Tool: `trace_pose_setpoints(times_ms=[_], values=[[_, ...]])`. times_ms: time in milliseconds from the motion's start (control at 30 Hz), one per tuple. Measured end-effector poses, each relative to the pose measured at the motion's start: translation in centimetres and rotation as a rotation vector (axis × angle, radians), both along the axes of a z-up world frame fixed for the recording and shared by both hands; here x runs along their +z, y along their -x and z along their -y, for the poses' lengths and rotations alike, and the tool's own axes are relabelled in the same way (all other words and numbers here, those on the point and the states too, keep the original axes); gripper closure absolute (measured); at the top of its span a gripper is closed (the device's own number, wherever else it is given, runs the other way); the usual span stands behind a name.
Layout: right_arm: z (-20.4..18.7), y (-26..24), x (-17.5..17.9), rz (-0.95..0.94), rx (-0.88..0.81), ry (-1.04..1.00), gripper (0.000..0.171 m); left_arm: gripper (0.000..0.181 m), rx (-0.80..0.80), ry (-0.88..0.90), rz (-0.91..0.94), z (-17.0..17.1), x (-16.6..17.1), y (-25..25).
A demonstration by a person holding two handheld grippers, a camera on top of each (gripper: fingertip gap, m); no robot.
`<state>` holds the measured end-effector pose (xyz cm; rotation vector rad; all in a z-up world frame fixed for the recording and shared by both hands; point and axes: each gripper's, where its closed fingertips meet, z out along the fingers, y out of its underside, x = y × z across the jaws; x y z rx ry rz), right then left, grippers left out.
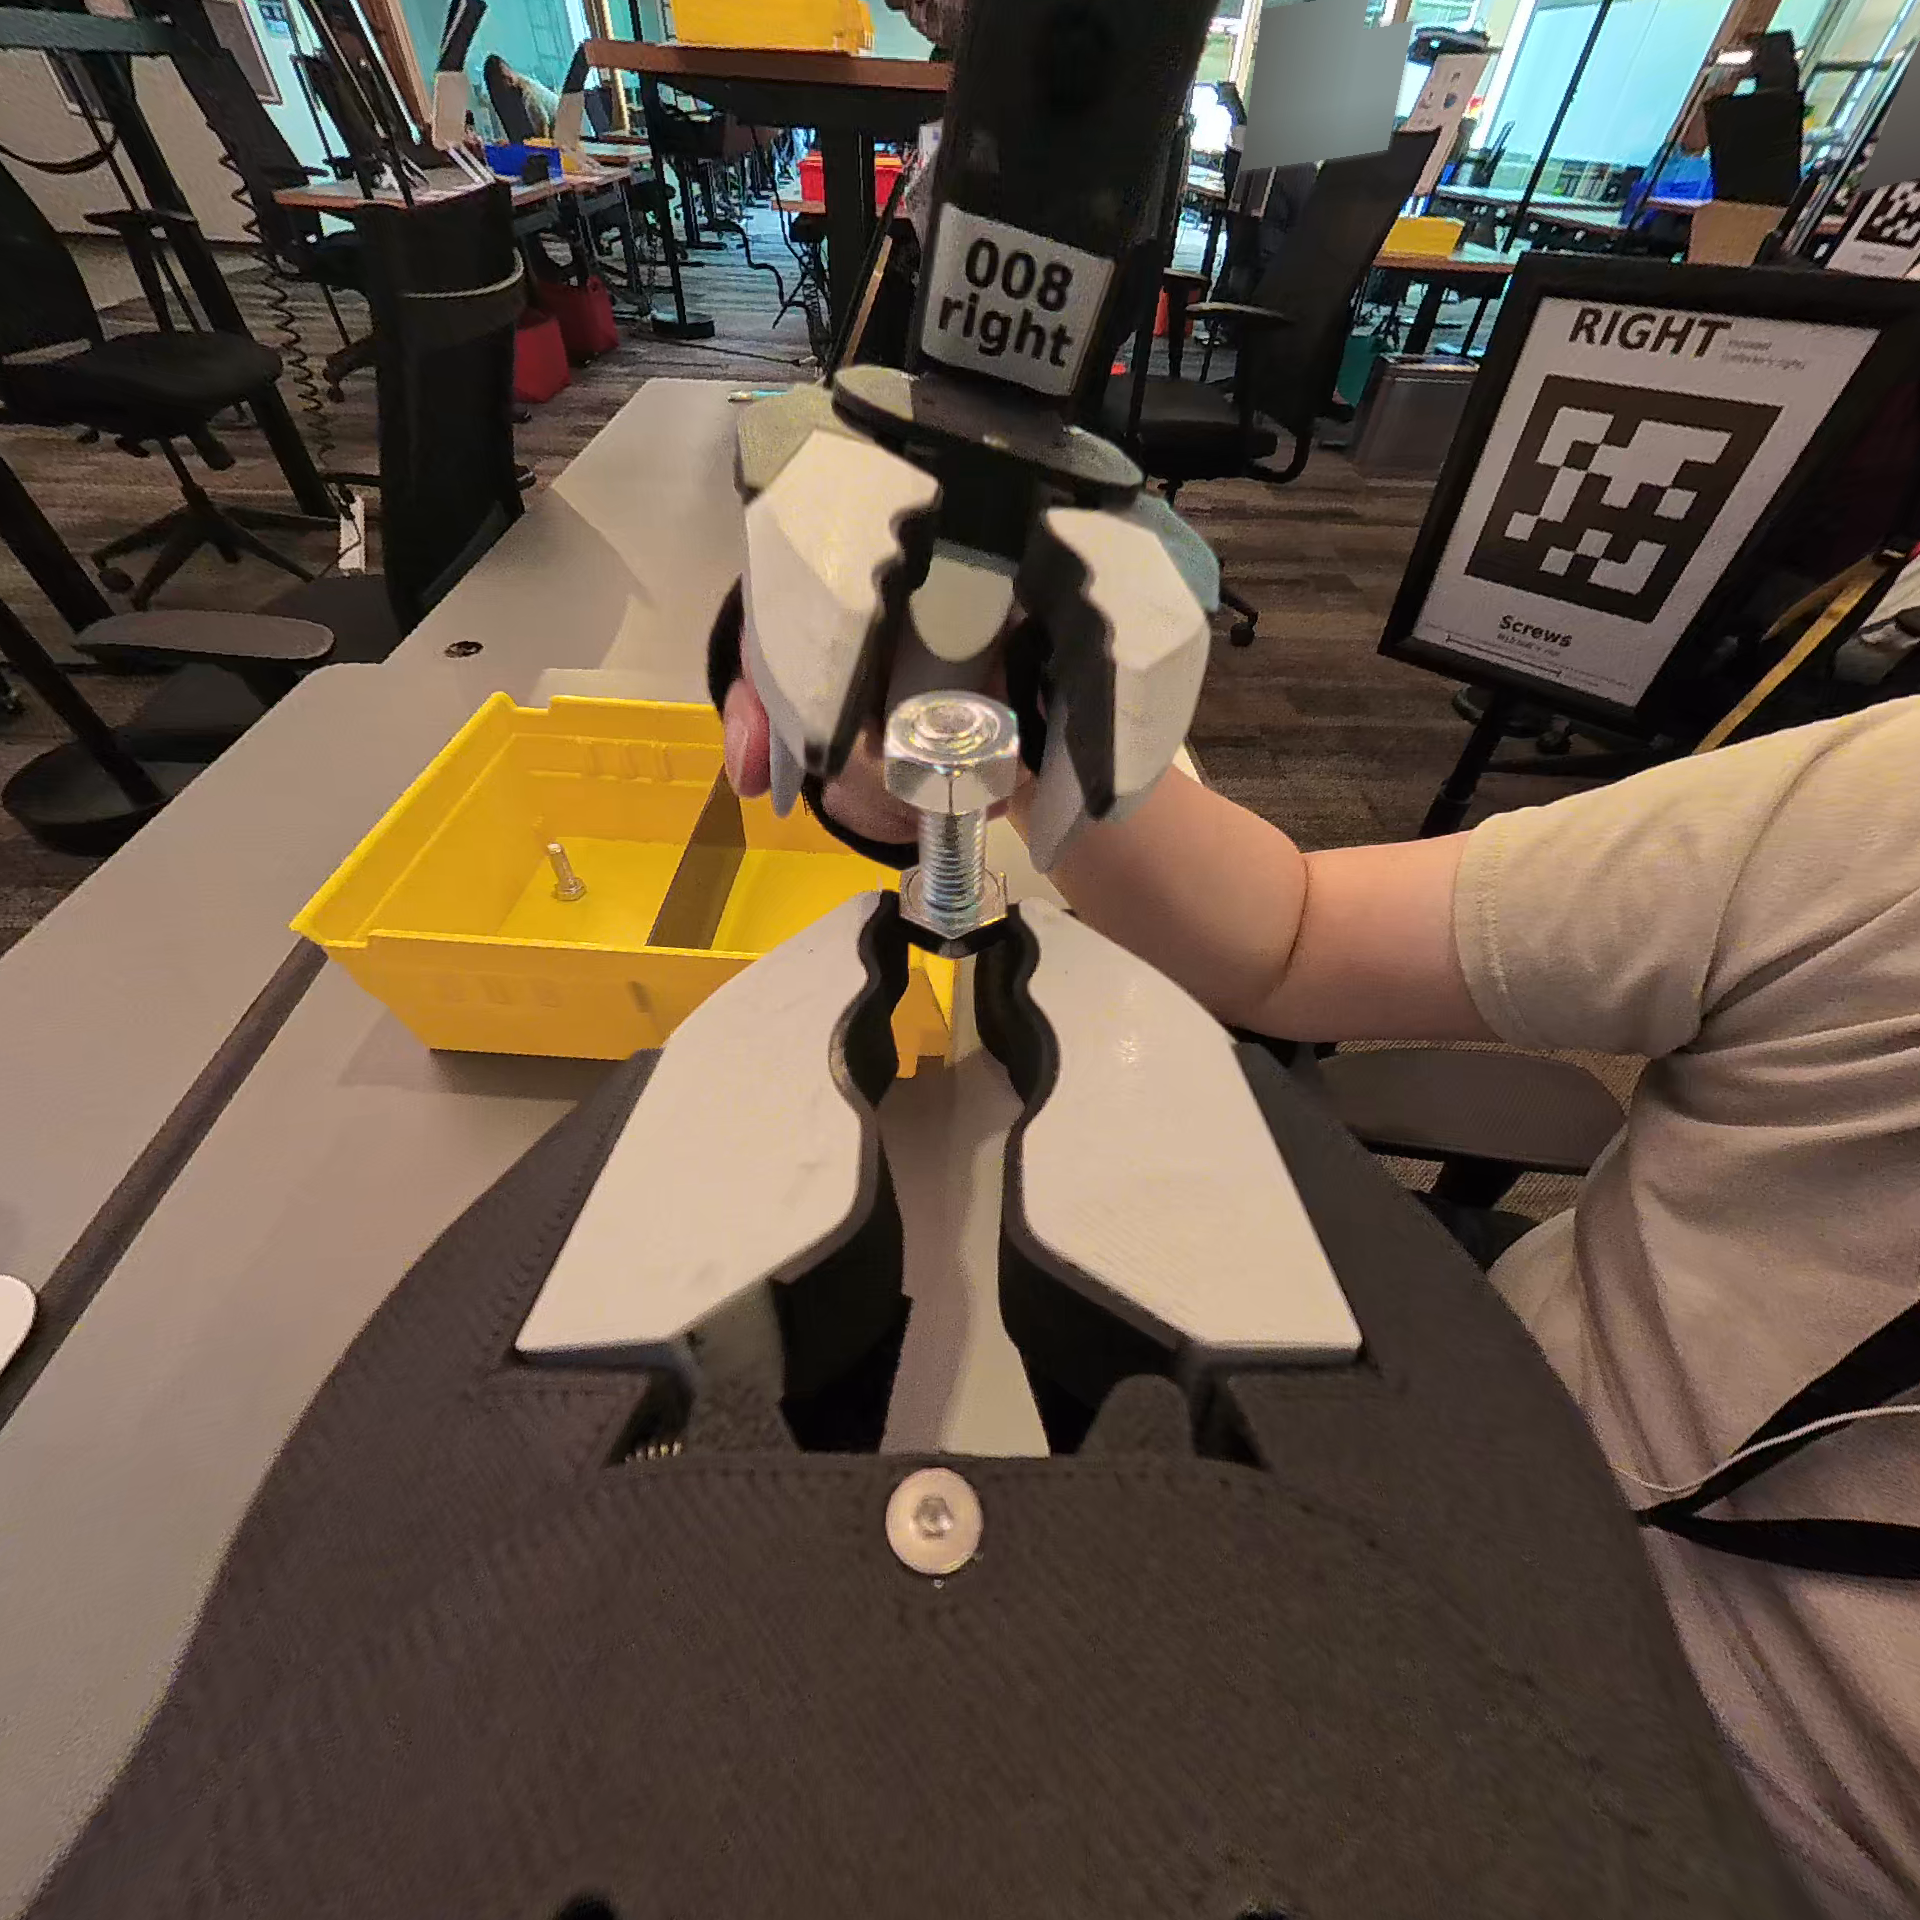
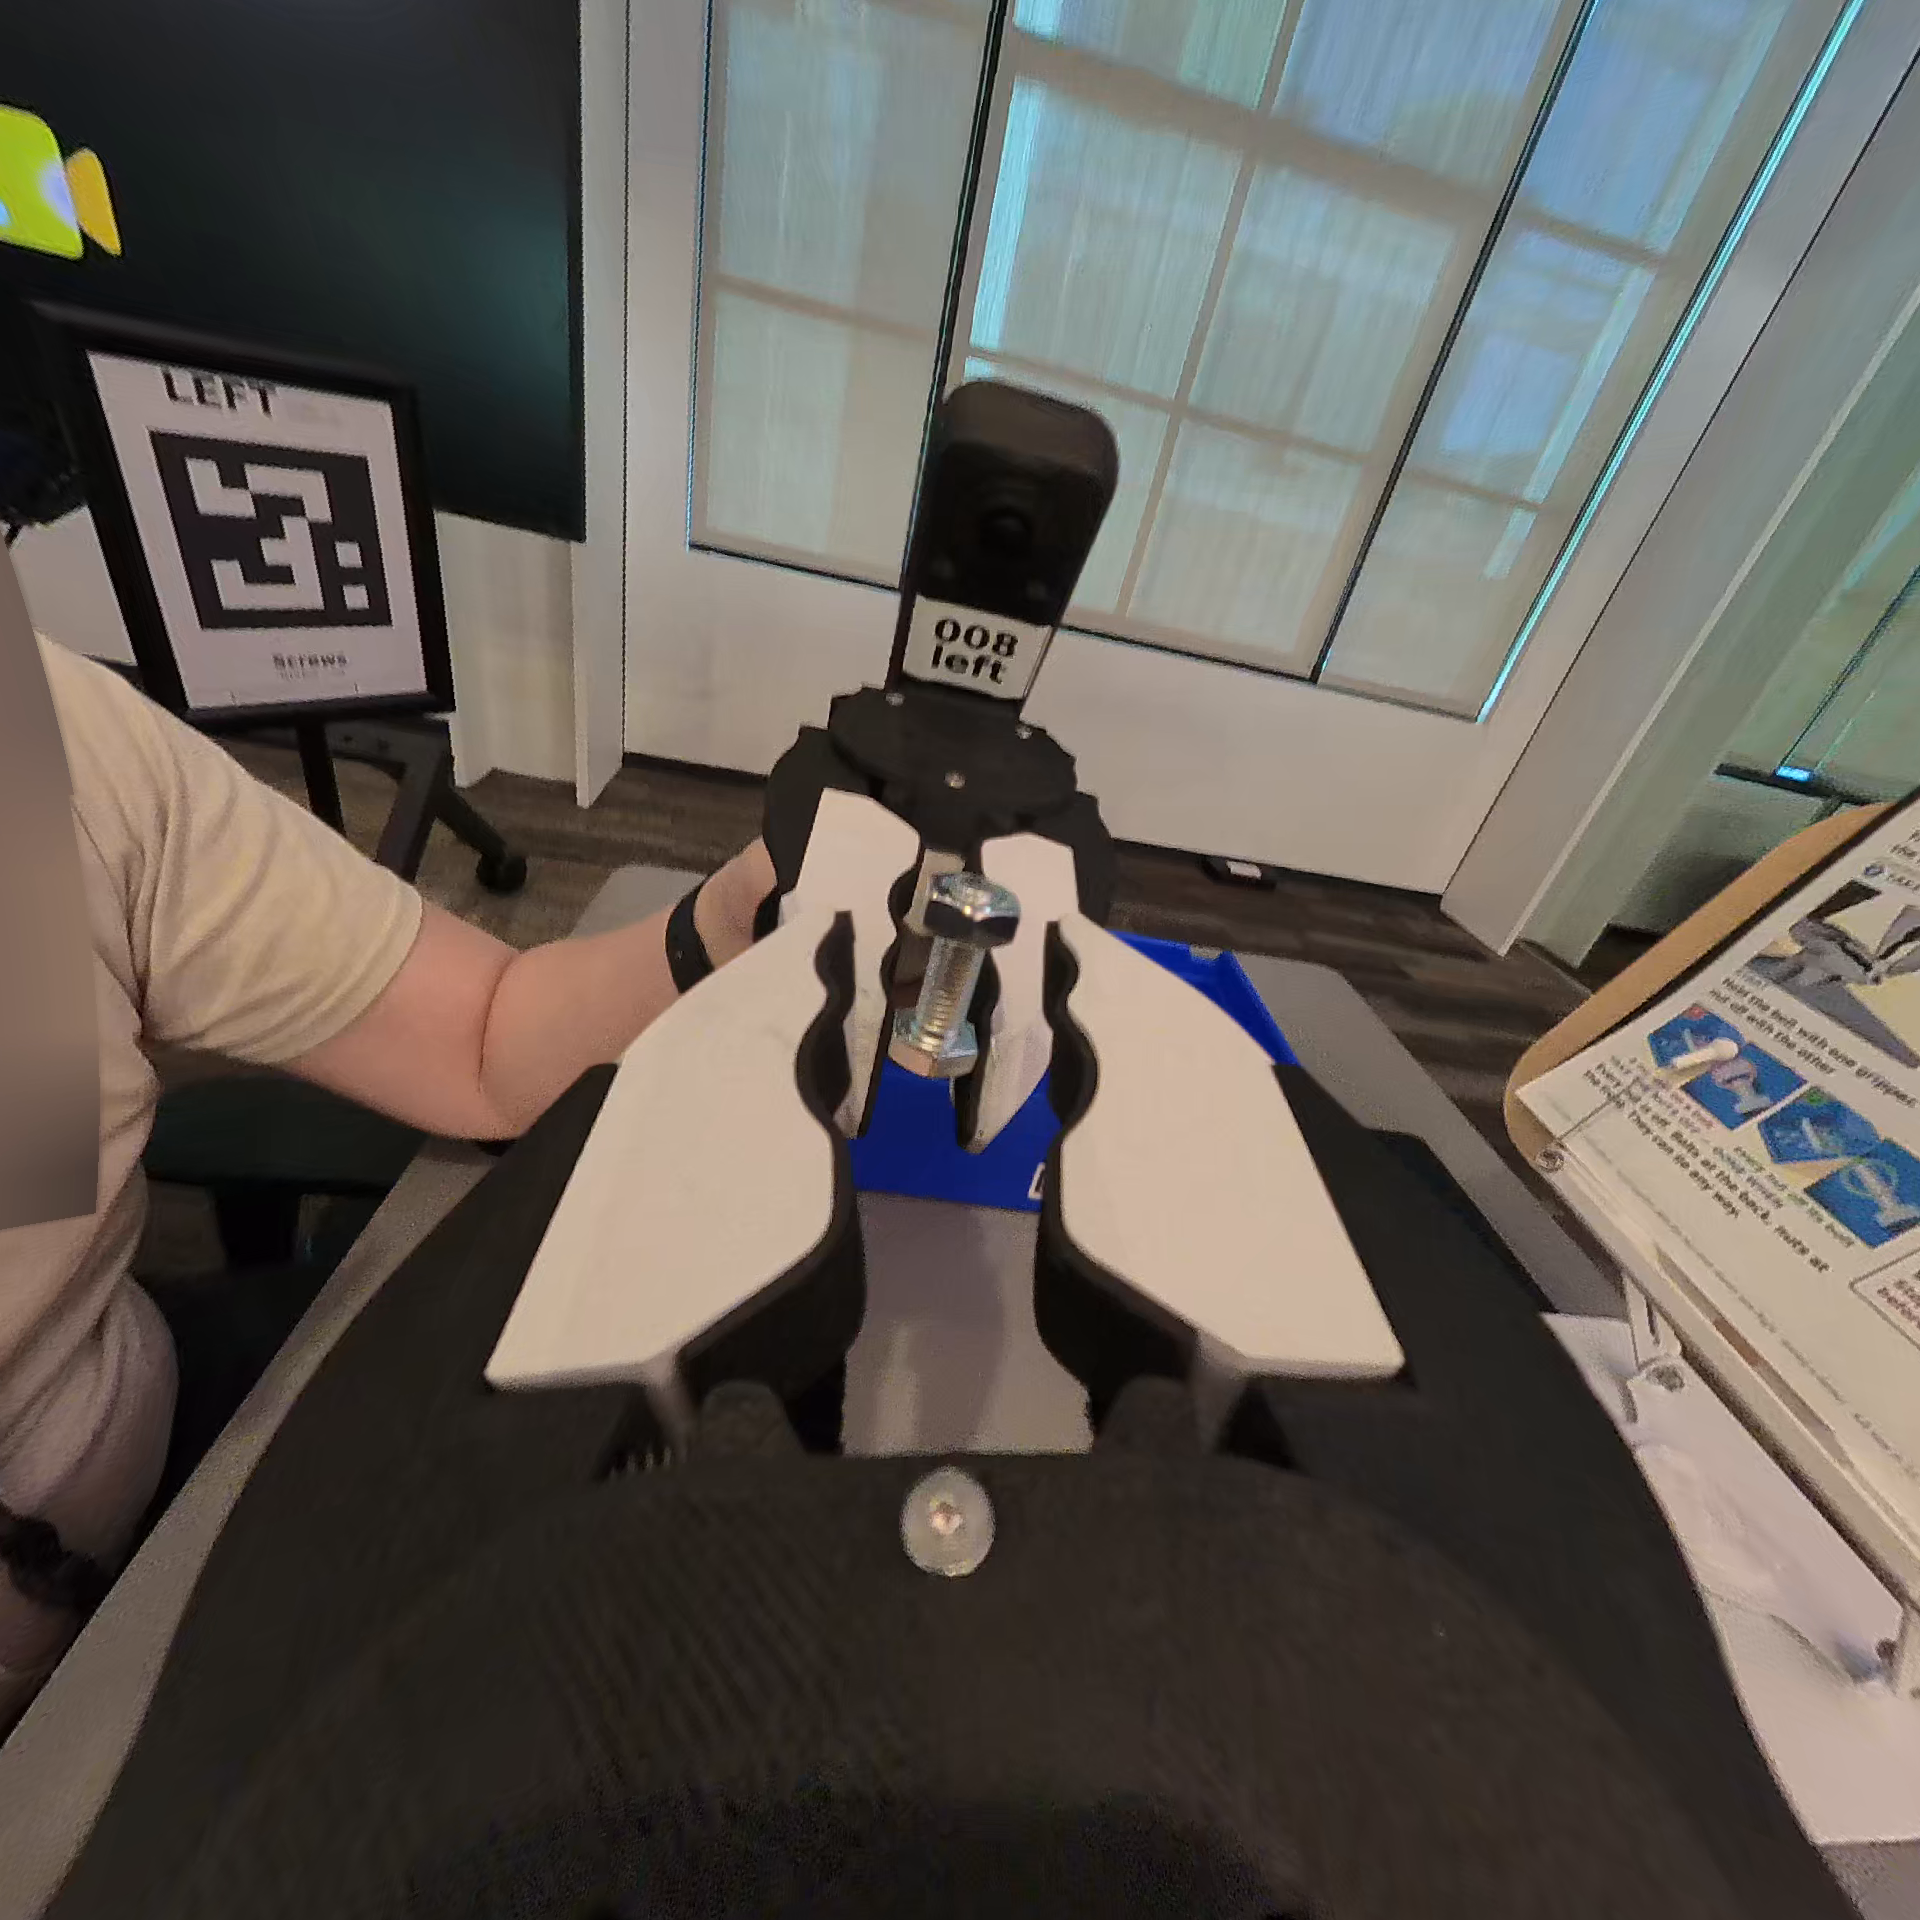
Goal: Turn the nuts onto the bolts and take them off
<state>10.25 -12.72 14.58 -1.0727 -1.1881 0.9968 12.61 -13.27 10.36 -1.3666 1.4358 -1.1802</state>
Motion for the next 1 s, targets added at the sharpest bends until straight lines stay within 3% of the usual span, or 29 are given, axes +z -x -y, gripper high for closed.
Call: trace_pose_setpoints(times_ms=[200, 900, 1000], values=[[-0.2, 0.3, -0.7, 0.017, 0.05, 0.075, 0.154, 0.164, -0.005, 0.0, -0.049, 0.2, -0.6, 0.1], [-0.8, 0.1, 0.1, -0.099, 0.068, 0.036, 0.154, 0.156, -0.071, 0.119, 0.11, 0.1, 0.9, 0.0], [-0.8, 0.1, 0.1, -0.104, 0.072, 0.036, 0.154, 0.163, -0.069, 0.112, 0.117, -0.1, 0.8, 0.0]])
